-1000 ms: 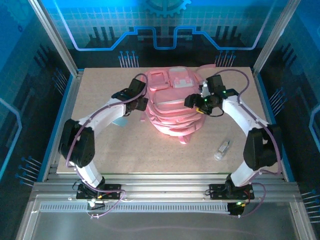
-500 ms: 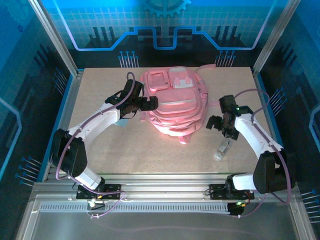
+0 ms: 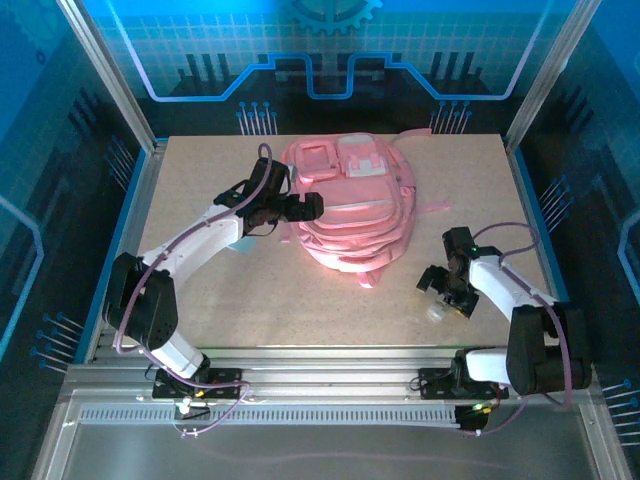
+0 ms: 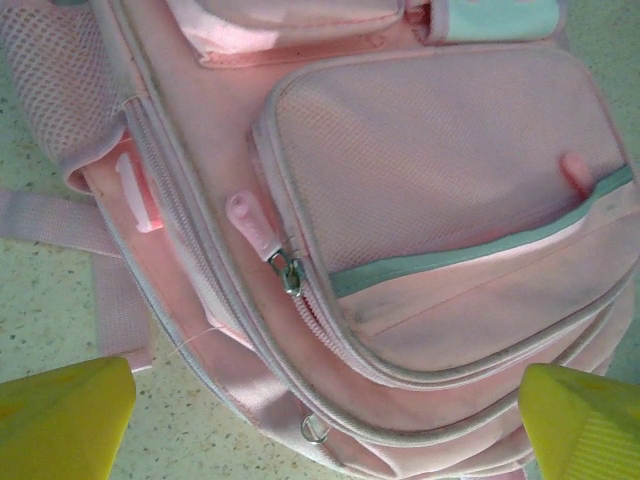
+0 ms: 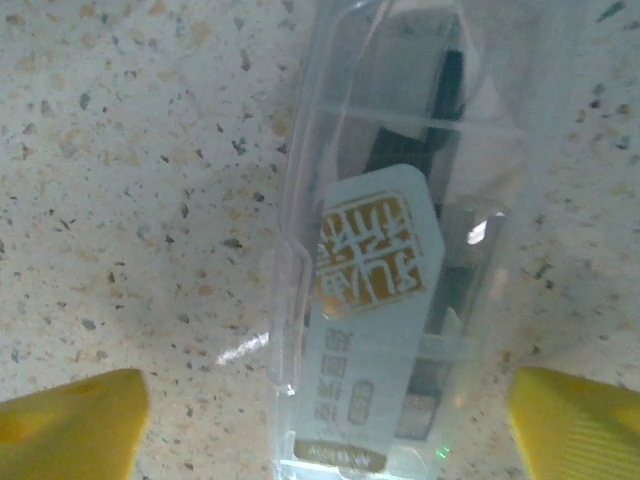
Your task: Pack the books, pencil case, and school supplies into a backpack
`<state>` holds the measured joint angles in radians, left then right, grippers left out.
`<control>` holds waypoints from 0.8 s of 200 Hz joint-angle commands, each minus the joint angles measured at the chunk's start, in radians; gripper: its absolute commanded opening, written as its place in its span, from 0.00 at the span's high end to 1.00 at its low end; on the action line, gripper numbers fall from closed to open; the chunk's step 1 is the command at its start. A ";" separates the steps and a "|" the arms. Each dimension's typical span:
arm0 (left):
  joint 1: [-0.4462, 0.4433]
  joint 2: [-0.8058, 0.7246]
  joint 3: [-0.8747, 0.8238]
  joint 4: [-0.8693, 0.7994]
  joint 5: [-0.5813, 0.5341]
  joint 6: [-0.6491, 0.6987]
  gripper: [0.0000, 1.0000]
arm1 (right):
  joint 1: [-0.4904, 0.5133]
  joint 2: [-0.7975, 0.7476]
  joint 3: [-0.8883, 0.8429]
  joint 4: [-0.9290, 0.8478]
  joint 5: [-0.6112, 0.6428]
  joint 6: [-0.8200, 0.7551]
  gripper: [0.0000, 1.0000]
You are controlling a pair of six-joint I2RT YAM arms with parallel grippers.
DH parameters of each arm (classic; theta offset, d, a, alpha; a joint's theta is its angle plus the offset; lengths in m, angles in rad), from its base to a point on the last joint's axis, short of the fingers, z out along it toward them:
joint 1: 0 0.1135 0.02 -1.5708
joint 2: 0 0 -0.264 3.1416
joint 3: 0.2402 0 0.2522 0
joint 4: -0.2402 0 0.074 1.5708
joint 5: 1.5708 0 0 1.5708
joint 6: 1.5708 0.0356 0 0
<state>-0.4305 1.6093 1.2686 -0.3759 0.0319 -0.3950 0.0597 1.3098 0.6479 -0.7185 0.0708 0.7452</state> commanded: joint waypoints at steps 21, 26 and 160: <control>-0.005 0.014 0.046 0.008 0.046 -0.025 0.02 | -0.025 -0.001 -0.027 0.058 -0.014 0.019 0.37; -0.005 0.014 0.048 0.008 0.047 -0.025 0.02 | -0.026 -0.008 -0.027 0.055 -0.011 0.017 0.41; -0.171 0.191 0.302 -0.166 -0.080 0.568 0.05 | -0.125 -0.126 0.288 -0.076 -0.134 -0.075 0.54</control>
<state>-0.5766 1.7256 1.5040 -0.4511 -0.0303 -0.0219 -0.0391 1.1740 0.8585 -0.7704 -0.0017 0.6888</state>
